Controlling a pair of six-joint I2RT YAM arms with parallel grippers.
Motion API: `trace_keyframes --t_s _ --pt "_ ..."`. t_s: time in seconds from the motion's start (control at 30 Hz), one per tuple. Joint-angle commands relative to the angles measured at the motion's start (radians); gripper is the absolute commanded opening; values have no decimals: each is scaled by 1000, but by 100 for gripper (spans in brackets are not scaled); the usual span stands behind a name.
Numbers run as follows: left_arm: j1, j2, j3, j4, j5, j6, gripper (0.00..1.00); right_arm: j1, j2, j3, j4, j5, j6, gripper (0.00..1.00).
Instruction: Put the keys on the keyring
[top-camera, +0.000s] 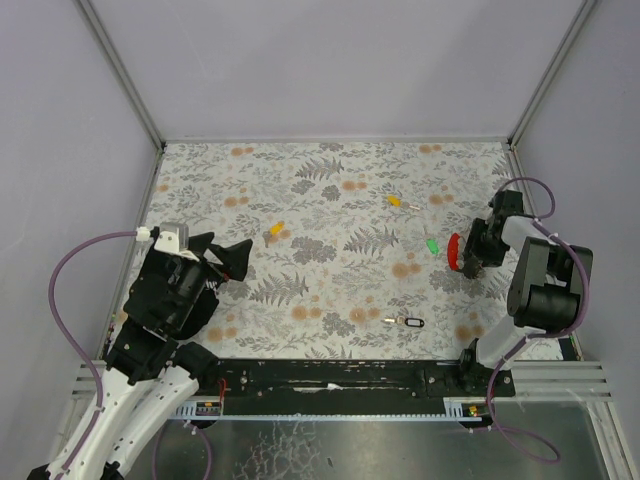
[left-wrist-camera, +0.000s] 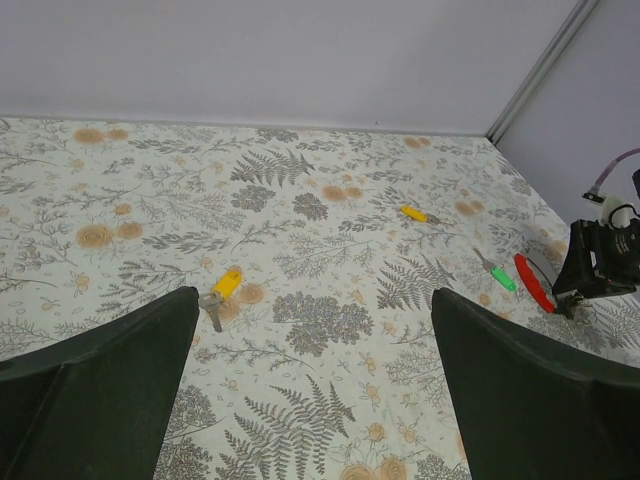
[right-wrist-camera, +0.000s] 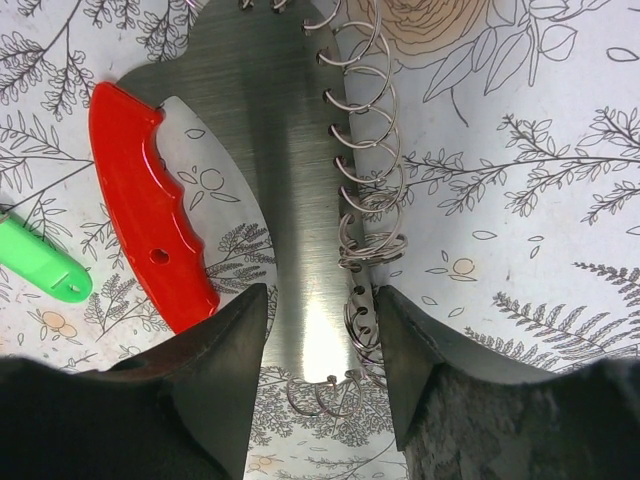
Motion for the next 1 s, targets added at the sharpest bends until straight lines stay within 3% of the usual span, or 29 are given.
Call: trace_keyframes --t_s 0.0,0.23,0.47,0.7,0.97 --pt "-10 -4 6 -5 13 12 100 -2 -43 -28 0 -12 29 55" --pt "-16 -7 5 -4 17 12 100 -2 -177 -52 -9 61 55 57" --pt "-28 -19 6 -4 11 12 100 -2 -163 -67 -18 99 57 56" --pt "-43 -30 6 -5 7 13 100 -1 -125 -86 -5 136 54 41" --pt "-56 -38 6 -5 9 15 100 -3 -118 -99 -2 138 53 32"
